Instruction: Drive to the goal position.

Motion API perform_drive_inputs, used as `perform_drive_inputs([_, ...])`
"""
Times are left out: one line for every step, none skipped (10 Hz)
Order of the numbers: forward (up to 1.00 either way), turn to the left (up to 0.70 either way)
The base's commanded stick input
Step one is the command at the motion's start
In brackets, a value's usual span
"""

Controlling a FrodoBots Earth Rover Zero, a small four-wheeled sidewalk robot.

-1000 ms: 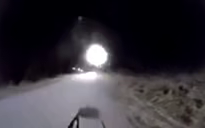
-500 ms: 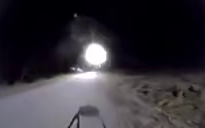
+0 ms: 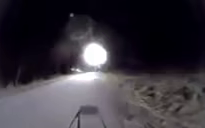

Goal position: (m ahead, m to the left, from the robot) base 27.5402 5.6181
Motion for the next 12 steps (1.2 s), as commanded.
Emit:
perform_drive_inputs([1.00,0.00])
perform_drive_inputs([1.00,0.00])
perform_drive_inputs([1.00,0.00])
perform_drive_inputs([1.00,0.01])
perform_drive_inputs([1.00,0.18])
perform_drive_inputs([1.00,0.36])
perform_drive_inputs([1.00,0.40])
perform_drive_inputs([1.00,0.25])
perform_drive_inputs([1.00,0.03])
perform_drive_inputs([1.00,0.00])
perform_drive_inputs([1.00,0.07])
perform_drive_inputs([1.00,0.22])
